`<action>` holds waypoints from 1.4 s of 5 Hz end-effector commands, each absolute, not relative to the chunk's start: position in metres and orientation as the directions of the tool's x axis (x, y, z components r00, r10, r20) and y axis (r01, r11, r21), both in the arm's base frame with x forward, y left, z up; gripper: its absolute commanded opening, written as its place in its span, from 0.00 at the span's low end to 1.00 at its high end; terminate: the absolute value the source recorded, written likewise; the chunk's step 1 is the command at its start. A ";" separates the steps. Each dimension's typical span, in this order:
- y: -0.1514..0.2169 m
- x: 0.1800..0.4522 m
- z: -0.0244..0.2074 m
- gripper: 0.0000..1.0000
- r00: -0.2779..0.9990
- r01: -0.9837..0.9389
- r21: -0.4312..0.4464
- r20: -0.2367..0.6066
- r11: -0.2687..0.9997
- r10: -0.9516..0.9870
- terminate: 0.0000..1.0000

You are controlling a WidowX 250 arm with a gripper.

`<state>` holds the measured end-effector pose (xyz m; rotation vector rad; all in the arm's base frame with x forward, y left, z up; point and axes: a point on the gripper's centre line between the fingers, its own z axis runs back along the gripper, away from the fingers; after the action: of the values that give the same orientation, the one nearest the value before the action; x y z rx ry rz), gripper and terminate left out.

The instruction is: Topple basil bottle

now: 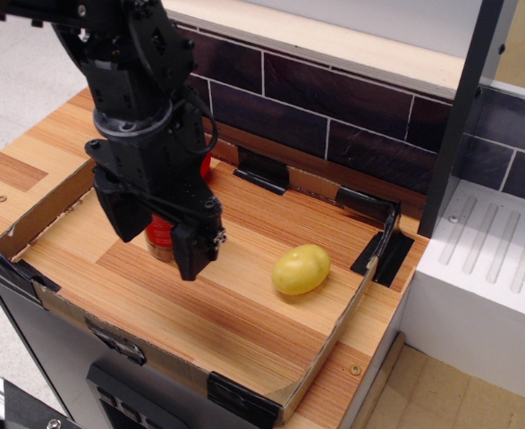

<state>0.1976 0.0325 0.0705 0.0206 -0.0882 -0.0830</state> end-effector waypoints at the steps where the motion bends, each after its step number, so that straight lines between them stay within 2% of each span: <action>1: 0.057 0.218 0.089 1.00 0.990 -0.028 0.083 0.143 0.996 0.016 0.00; 2: 0.066 0.224 0.096 1.00 0.986 -0.072 0.078 0.157 0.994 0.059 0.00; 7: 0.071 0.242 0.096 1.00 0.979 -0.124 0.086 0.170 0.989 0.108 0.00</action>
<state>0.2361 0.0685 0.0852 0.0865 -0.1259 0.1205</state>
